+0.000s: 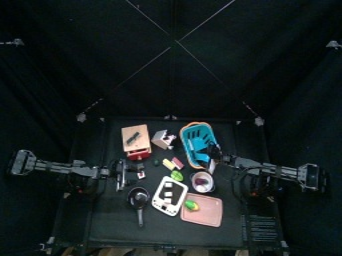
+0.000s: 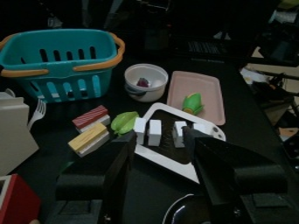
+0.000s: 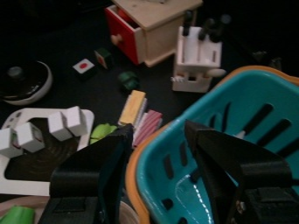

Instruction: Grab white sushi pieces

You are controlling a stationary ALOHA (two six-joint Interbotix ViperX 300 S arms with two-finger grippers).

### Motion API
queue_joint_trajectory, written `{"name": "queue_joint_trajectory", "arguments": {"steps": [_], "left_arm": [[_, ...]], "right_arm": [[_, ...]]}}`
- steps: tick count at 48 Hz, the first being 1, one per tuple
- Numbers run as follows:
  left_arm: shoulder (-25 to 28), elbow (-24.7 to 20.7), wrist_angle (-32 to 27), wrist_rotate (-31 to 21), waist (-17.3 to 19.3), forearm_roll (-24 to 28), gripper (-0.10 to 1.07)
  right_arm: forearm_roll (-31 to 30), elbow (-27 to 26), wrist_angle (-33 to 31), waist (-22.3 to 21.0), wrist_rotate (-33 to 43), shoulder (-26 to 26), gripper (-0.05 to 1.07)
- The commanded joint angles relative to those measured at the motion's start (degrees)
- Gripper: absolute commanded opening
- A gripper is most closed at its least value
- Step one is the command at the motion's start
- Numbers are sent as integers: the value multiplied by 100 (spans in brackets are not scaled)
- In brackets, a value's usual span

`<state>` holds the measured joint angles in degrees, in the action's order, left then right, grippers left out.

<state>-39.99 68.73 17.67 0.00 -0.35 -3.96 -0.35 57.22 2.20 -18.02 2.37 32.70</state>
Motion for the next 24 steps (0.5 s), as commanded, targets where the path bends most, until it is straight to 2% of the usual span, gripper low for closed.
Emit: {"name": "queue_joint_trajectory", "arguments": {"steps": [1, 11, 24], "left_arm": [[9, -114, 44, 9, 62, -35, 84], [9, -193, 62, -9, 255, -44, 84], [9, -299, 62, 53, 589, 9, 84]], "right_arm": [[70, -202, 352, 439, 0, -132, 86], [396, -721, 721, 1248, 0, -861, 87], [712, -1424, 677, 1512, 0, -2030, 91]]}}
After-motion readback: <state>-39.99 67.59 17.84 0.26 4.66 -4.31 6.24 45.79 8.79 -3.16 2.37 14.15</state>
